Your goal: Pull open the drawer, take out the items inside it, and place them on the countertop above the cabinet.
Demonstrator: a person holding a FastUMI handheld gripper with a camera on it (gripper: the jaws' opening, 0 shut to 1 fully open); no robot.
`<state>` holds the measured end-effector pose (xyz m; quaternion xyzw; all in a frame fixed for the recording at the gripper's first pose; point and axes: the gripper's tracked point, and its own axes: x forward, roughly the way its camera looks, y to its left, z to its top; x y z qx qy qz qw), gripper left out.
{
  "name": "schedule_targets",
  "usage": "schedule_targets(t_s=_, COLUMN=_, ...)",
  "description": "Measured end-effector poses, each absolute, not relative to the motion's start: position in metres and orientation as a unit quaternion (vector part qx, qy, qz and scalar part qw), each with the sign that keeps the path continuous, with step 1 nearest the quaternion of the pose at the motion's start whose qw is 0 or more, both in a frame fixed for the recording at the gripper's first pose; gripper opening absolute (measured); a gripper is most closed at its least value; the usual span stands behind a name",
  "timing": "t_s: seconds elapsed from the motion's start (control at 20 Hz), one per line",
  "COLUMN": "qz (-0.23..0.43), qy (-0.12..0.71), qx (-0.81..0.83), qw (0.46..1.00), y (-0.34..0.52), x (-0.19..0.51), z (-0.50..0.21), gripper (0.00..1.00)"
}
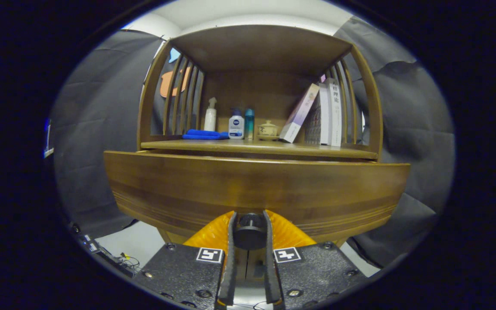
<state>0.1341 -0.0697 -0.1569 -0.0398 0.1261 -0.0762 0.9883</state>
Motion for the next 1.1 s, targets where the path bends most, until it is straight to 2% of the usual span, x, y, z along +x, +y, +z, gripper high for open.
schedule_targets(t_s=0.6, qz=-0.057, qy=0.151, qx=-0.030, qw=0.986, y=-0.047, x=0.048, z=-0.165, gripper=0.30)
schedule_targets(t_s=1.1, qz=-0.044, qy=0.166, qx=-0.039, qw=0.984, y=-0.041, x=0.017, z=-0.169, gripper=0.30)
